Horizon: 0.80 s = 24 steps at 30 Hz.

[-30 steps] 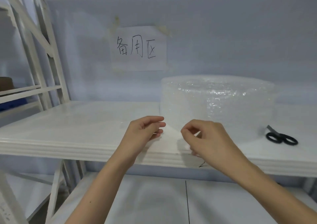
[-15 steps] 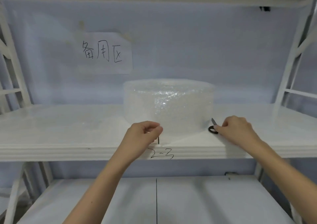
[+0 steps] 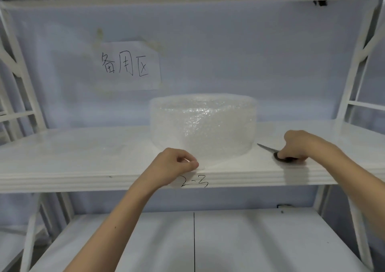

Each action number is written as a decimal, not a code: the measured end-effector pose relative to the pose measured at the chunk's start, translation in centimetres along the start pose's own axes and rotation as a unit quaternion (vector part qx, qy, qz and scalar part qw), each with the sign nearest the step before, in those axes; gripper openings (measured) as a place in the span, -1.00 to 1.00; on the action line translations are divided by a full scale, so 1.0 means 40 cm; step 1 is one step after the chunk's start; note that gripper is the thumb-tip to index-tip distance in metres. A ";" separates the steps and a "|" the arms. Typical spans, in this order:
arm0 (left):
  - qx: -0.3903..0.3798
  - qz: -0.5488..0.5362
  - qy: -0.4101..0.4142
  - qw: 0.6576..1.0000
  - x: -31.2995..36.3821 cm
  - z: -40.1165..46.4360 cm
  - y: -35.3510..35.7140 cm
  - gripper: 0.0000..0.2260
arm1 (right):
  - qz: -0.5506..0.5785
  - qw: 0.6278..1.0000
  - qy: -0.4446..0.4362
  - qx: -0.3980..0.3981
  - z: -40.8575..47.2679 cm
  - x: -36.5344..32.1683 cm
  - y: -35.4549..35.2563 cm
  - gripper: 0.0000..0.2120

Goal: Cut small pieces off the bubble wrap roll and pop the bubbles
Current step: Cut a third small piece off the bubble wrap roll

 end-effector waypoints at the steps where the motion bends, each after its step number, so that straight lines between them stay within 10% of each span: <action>1: 0.004 -0.001 0.004 1.000 0.004 -0.001 0.002 -0.93 | 0.018 1.000 0.000 0.003 -0.001 0.018 -0.009 -0.74; 6: 0.019 -0.015 0.025 0.999 0.014 0.001 0.020 -0.91 | 0.262 0.964 -0.020 -0.027 -0.045 0.129 -0.031 -0.61; 9: 0.019 -0.021 0.026 0.999 0.011 0.003 0.032 -0.93 | 0.535 0.836 -0.030 -0.116 -0.126 0.144 0.011 -0.80; 14: 0.051 -0.037 0.023 0.998 0.013 0.003 0.045 -0.88 | 0.708 0.669 -0.076 -0.215 -0.242 0.054 0.161 -0.42; 24: 0.036 -0.086 -0.003 0.996 0.019 -0.016 0.069 -0.91 | 0.665 0.641 -0.133 -0.359 -0.297 -0.114 0.399 -0.49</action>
Point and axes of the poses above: each hand's wrist, its own z-axis towards the middle knuckle, its own y-axis out of the palm, x = y × z, the point moved 4 cm from there along z, towards the middle knuckle, and after that the axes turned 7 degrees about z, right-handed, at the moved point
